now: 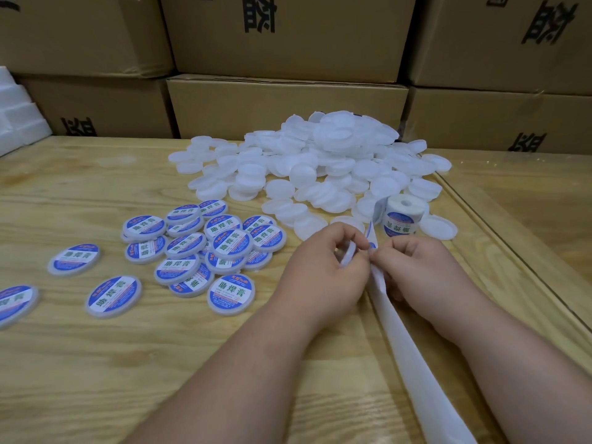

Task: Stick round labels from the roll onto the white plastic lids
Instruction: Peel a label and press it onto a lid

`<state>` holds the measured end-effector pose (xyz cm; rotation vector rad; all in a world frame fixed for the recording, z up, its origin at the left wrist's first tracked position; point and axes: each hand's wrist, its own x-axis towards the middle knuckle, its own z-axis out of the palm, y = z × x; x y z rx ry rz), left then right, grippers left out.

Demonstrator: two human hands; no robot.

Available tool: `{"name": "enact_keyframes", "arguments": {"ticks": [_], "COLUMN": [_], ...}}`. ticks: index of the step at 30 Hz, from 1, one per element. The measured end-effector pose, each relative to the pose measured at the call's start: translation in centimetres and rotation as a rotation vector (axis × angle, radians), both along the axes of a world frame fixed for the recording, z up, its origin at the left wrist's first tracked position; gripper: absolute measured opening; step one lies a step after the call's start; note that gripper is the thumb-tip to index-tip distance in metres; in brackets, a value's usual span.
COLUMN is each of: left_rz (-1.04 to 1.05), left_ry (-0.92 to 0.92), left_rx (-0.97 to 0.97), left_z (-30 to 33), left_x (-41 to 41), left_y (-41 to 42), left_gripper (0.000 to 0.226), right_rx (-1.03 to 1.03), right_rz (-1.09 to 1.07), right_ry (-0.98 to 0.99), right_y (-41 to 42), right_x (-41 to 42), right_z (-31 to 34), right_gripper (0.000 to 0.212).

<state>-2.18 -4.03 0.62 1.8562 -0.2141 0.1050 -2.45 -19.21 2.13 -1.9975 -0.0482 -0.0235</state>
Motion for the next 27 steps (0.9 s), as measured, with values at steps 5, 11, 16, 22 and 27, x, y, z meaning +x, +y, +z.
{"name": "enact_keyframes", "arguments": {"ticks": [5,11,16,22,27], "left_rz": [-0.083,-0.087,-0.055,-0.042,-0.045], "left_ry": [-0.009,0.006,0.003,-0.005,0.008], "left_rx": [-0.025,-0.025,-0.021,-0.017,-0.031], "left_z": [0.16,0.16,0.11,0.19,0.19], "left_x": [-0.18,-0.19,-0.1,-0.07,-0.1], "left_y": [-0.02,-0.07,0.11,0.15,0.04], "left_gripper": [0.015,0.018,0.017,0.017,0.019], "right_rx": [0.118,0.17,0.219,0.281,0.28], "right_rz": [-0.009,0.052,0.132,0.144,0.142], "right_ry": [0.026,0.0,-0.008,-0.034,-0.081], "right_y": [0.09,0.17,0.22,0.36,0.33], "right_x": [-0.02,-0.3,-0.49,-0.47,-0.17], "right_z": [0.08,0.23,0.34,0.0,-0.46], "right_gripper": [0.024,0.027,0.008,0.012,0.013]}}
